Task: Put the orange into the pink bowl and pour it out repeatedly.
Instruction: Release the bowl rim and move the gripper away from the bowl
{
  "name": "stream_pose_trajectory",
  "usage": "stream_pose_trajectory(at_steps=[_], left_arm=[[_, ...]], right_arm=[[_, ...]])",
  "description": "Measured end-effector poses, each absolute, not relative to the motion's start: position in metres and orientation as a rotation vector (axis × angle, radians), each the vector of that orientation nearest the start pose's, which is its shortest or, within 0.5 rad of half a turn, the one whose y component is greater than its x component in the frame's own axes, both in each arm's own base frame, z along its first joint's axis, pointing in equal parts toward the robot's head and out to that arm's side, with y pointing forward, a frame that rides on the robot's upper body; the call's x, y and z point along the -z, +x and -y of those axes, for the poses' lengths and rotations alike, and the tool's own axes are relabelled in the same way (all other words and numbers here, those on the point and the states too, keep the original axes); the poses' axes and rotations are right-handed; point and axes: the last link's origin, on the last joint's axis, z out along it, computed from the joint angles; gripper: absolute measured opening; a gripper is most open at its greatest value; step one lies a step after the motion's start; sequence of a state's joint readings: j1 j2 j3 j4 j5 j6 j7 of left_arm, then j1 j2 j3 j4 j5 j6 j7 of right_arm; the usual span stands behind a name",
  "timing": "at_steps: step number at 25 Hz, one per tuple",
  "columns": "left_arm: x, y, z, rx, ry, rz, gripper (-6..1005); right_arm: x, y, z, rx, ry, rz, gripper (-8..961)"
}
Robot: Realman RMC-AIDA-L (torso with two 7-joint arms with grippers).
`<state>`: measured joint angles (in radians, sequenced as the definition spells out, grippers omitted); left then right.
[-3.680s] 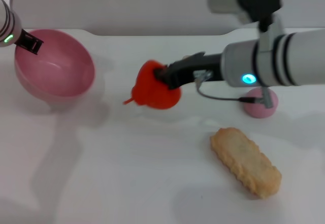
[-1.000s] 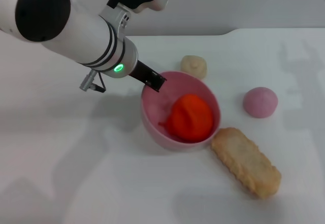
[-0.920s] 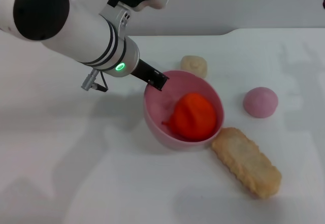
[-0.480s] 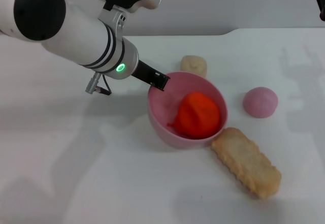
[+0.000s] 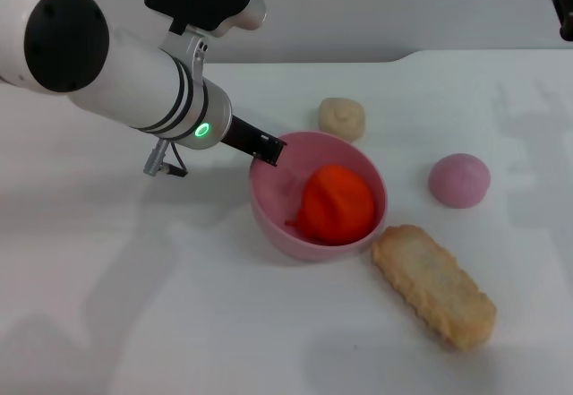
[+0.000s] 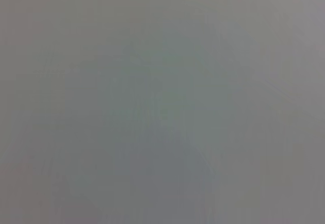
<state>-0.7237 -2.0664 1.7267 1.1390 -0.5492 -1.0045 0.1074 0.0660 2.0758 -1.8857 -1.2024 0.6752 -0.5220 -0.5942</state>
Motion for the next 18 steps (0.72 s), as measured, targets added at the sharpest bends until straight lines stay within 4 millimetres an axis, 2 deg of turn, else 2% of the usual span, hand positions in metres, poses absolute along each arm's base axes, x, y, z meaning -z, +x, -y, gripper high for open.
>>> stream_pose_trajectory(at_steps=[14,15,18], left_arm=[[0.069,-0.151,-0.394,-0.200,-2.344,1.010,124],[0.067,-0.157,-0.394,-0.158,-2.321,1.025,127],[0.066,-0.158,-0.393,-0.132,-2.316,1.016,134]], right_arm=[[-0.033,0.235,-0.351,-0.503,-1.537,-0.357,623],[-0.033,0.234,-0.351,-0.503,-1.537,-0.357,624],[-0.032,0.234,-0.351,-0.505,-1.542,-0.356,626]])
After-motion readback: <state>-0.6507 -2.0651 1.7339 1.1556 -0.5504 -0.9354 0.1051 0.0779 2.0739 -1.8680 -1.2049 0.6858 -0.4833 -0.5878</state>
